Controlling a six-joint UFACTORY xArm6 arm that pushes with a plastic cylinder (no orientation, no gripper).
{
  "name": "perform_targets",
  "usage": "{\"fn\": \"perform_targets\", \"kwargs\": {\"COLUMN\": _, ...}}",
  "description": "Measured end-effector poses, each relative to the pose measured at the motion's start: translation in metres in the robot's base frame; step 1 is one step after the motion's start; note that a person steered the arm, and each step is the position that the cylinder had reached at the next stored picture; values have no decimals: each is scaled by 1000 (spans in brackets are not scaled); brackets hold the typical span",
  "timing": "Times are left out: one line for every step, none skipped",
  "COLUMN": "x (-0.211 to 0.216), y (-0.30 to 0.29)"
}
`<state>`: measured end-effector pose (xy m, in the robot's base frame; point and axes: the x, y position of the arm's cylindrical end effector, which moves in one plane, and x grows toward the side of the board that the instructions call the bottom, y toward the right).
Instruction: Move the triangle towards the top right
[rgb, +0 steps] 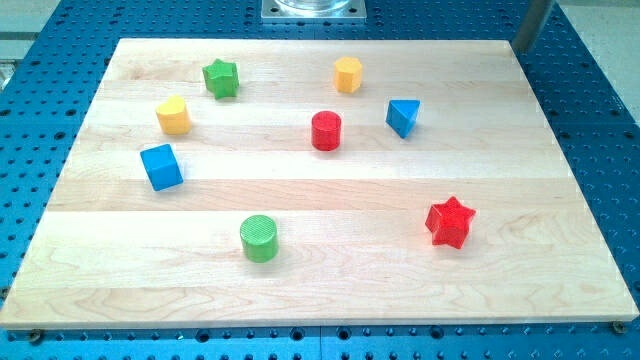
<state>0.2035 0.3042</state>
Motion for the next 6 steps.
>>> {"fn": "perform_targets", "kwargs": {"x": 0, "y": 0}}
{"fn": "perform_targets", "kwargs": {"x": 4, "y": -4}}
{"fn": "perform_targets", "kwargs": {"x": 44, "y": -61}}
{"fn": "perform_targets", "kwargs": {"x": 57, "y": -81}}
{"fn": "perform_targets", "kwargs": {"x": 57, "y": -81}}
{"fn": "perform_targets", "kwargs": {"x": 81, "y": -83}}
